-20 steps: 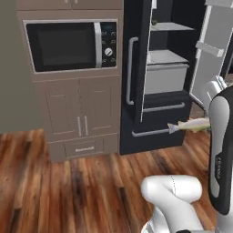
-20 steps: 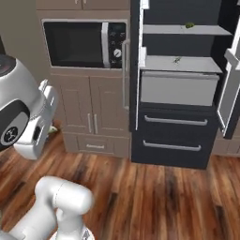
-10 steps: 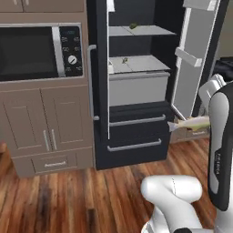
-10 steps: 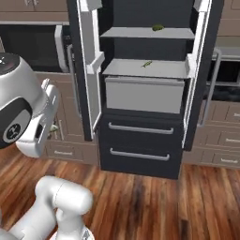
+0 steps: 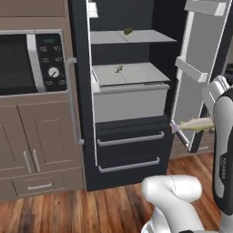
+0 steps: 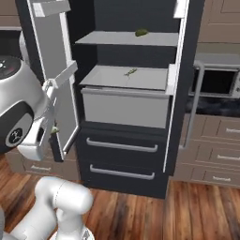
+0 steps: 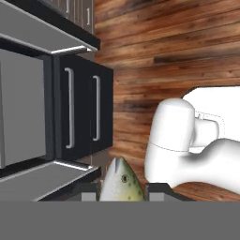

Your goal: Transport the fish and onion to the fridge. Place the fish on the rack containing meat and place the onion on the rack containing the vegetable, ensuring meats and vegetables are on different racks.

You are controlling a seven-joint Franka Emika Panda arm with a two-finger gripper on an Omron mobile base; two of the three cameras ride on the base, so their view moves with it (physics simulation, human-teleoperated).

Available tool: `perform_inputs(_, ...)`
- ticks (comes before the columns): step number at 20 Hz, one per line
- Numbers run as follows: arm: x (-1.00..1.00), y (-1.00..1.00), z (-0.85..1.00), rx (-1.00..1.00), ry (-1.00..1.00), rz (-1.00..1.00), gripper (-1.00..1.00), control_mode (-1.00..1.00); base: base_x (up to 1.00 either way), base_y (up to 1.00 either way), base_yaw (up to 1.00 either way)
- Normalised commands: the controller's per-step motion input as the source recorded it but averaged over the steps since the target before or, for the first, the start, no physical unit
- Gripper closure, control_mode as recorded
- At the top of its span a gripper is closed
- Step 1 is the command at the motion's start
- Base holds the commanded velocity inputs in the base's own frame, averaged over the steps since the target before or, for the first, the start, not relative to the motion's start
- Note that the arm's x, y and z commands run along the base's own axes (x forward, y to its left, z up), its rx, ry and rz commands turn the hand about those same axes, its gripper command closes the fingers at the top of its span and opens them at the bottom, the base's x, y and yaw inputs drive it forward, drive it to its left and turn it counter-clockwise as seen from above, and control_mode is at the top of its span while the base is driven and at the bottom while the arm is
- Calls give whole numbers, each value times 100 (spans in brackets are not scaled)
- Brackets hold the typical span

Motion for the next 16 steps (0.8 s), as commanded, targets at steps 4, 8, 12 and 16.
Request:
perform_inputs(4,0,0,0,0,0,0,100,100,94,0,0)
perform_inputs(8,0,0,0,0,0,0,100,100,51,-32,0)
perform_inputs(12,0,0,0,0,0,0,100,100,46,-21,0)
perform_inputs(16,0,0,0,0,0,0,100,100,81,2,0)
